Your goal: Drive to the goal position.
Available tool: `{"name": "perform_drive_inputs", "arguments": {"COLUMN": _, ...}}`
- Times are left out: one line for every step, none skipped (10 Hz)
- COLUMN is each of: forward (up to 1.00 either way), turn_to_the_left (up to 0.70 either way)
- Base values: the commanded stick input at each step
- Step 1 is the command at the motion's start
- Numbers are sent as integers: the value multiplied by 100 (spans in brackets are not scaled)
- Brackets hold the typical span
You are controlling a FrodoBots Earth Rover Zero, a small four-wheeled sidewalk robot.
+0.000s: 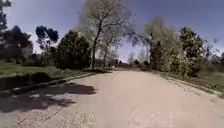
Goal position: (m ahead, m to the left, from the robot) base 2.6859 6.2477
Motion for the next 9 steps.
{"name": "perform_drive_inputs", "arguments": {"forward": 70, "turn_to_the_left": 0}}
{"name": "perform_drive_inputs", "arguments": {"forward": 70, "turn_to_the_left": 0}}
{"name": "perform_drive_inputs", "arguments": {"forward": 70, "turn_to_the_left": 0}}
{"name": "perform_drive_inputs", "arguments": {"forward": 70, "turn_to_the_left": 0}}
{"name": "perform_drive_inputs", "arguments": {"forward": 70, "turn_to_the_left": 0}}
{"name": "perform_drive_inputs", "arguments": {"forward": 70, "turn_to_the_left": 0}}
{"name": "perform_drive_inputs", "arguments": {"forward": 70, "turn_to_the_left": 0}}
{"name": "perform_drive_inputs", "arguments": {"forward": 70, "turn_to_the_left": 0}}
{"name": "perform_drive_inputs", "arguments": {"forward": 70, "turn_to_the_left": 0}}
